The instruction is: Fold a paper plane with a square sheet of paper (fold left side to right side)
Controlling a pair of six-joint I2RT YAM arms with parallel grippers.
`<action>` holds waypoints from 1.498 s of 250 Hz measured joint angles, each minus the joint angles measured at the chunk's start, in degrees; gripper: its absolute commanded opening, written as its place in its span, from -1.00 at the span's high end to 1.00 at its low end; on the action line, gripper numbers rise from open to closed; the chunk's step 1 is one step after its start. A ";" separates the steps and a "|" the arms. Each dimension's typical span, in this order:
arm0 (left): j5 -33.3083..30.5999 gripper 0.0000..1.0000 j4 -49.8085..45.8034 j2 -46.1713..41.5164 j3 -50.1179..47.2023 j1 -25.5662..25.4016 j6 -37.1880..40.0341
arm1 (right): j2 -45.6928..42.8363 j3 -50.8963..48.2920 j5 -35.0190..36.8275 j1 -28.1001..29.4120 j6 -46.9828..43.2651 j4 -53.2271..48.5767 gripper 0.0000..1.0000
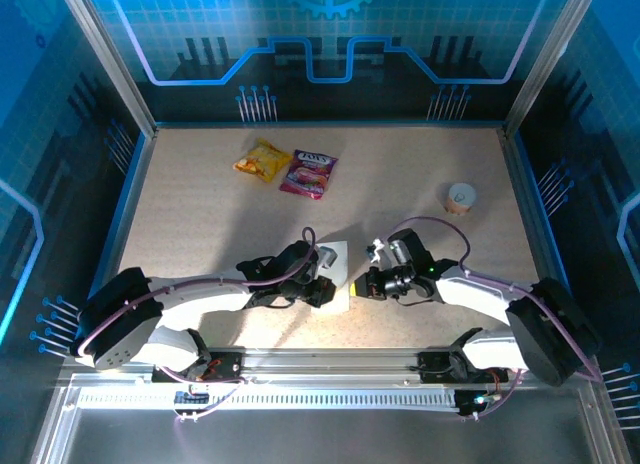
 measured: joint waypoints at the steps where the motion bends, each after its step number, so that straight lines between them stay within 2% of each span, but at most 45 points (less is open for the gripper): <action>1: 0.07 1.00 0.00 0.00 0.00 0.02 -0.07 | 0.07 0.00 0.02 0.04 0.02 0.11 1.00; 62: 0.26 1.00 -0.02 0.00 0.00 0.74 -0.87 | 6.05 -0.15 1.40 3.02 2.73 5.07 1.00; 132: 0.72 1.00 -0.04 0.50 0.00 1.57 -1.27 | 10.69 -0.07 2.29 4.81 2.93 5.88 1.00; 289: 4.28 1.00 -1.11 2.73 0.00 5.46 -1.68 | 12.33 3.06 5.86 6.01 -0.46 -0.35 1.00; 375: 4.39 1.00 -4.96 6.01 2.12 7.91 1.38 | 12.33 3.69 6.49 6.40 -1.25 -1.42 1.00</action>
